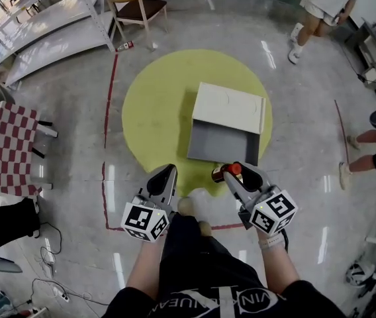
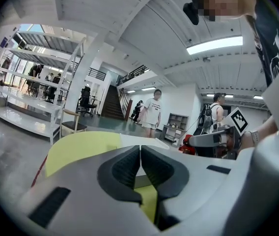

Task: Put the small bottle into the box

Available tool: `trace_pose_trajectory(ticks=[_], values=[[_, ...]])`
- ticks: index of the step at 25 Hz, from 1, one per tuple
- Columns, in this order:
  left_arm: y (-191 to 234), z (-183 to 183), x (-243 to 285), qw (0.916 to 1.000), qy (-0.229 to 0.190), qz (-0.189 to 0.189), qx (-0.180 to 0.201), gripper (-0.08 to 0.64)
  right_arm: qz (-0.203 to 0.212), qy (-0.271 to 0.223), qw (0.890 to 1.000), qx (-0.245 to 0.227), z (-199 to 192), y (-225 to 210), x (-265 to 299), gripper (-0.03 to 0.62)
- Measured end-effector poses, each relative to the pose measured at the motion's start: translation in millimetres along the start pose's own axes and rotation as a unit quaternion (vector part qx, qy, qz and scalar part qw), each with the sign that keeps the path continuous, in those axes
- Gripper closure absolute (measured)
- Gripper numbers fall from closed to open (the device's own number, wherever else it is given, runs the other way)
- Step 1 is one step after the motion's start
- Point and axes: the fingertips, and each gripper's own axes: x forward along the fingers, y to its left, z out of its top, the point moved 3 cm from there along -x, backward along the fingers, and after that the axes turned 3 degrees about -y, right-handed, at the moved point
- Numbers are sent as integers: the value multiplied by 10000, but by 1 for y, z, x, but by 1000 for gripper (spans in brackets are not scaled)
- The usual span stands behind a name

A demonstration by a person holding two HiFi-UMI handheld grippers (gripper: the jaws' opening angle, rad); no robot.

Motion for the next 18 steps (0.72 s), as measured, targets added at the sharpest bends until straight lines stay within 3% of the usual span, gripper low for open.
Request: trace_pose_trajectory(ticks=[18], values=[[37,1,62,9988,272,-396,-82,545,-107,-99,9997,206,22,-33,49,445]])
